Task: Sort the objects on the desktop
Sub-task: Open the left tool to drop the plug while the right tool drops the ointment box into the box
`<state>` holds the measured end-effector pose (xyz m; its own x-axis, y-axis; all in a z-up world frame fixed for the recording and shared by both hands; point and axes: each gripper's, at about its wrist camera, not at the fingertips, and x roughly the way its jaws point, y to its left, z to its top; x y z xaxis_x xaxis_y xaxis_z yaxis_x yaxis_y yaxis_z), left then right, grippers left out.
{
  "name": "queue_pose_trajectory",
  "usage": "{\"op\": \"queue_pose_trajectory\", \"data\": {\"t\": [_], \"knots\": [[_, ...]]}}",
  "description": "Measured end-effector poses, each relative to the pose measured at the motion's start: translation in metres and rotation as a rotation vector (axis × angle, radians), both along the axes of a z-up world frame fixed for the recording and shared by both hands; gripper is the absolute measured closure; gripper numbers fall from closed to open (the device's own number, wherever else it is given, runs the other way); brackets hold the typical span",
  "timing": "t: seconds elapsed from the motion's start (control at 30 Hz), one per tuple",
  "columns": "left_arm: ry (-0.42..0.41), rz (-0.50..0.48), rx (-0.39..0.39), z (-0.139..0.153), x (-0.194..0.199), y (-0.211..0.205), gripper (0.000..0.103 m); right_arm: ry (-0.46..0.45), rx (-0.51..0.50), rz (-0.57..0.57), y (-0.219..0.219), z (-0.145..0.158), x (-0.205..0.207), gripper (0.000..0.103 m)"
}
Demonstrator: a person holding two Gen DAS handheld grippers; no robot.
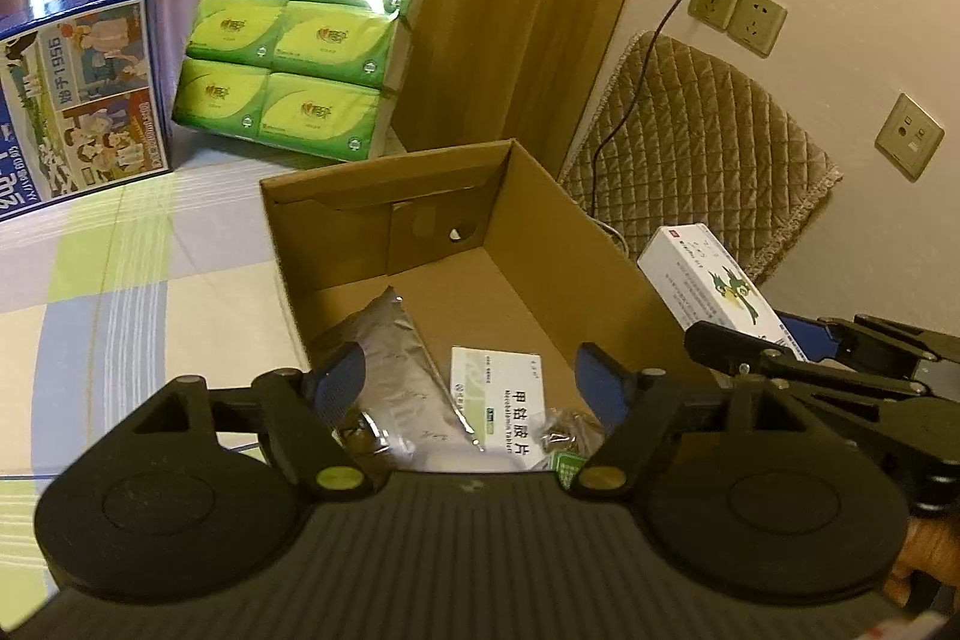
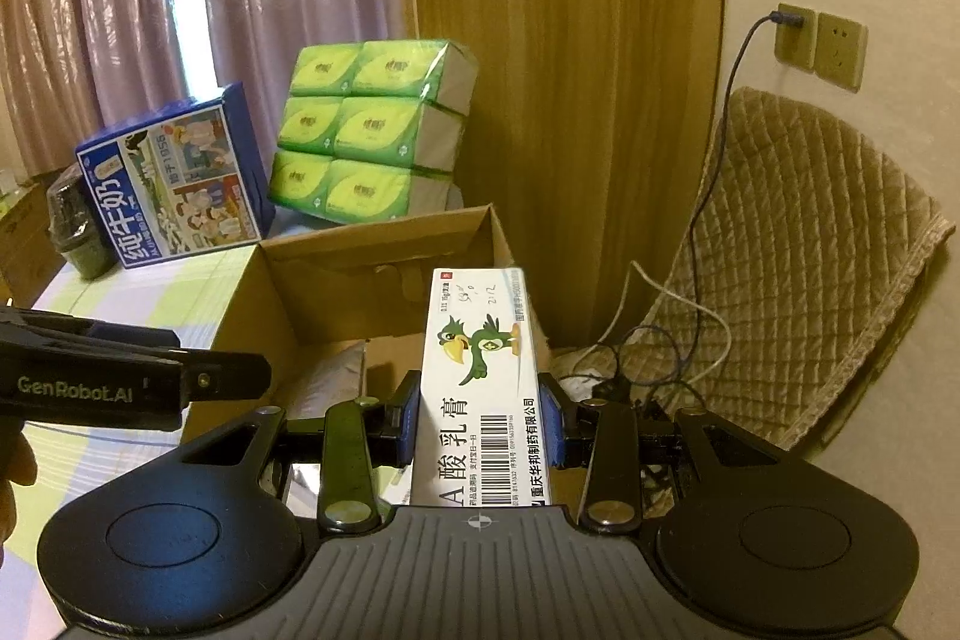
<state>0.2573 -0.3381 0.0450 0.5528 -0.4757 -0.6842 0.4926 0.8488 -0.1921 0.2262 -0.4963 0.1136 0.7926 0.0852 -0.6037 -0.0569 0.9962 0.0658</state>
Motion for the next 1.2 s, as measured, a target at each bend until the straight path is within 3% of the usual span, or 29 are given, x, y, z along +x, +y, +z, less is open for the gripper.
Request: {"op": "queue_pose_trajectory", "data": {"t": [0.37,0.53,0.6,0.63,0.67,1.2], "knots": [[-0.015,0.012,0.017,0.004,-0.005,0.013,0.03,0.003,0.021,0.018,0.017,0.002,0.017,0.067],[-0.014,0.017,0.02,0.003,-0.008,0.018,0.03,-0.039,0.013,0.039,0.03,0.012,0.032,0.067],[-0.011,0.015,0.021,0.002,-0.008,0.019,0.03,-0.07,0.019,0.053,0.034,0.017,0.037,0.063],[-0.011,0.014,0.024,0.002,-0.008,0.02,0.029,-0.082,0.018,0.051,0.036,0.021,0.038,0.053],[-0.011,0.014,0.026,0.001,-0.008,0.02,0.028,-0.09,0.021,0.048,0.037,0.023,0.038,0.048],[-0.012,0.036,0.023,0.003,-0.015,0.029,0.023,-0.089,0.037,0.017,0.025,0.041,0.009,0.043]]}}
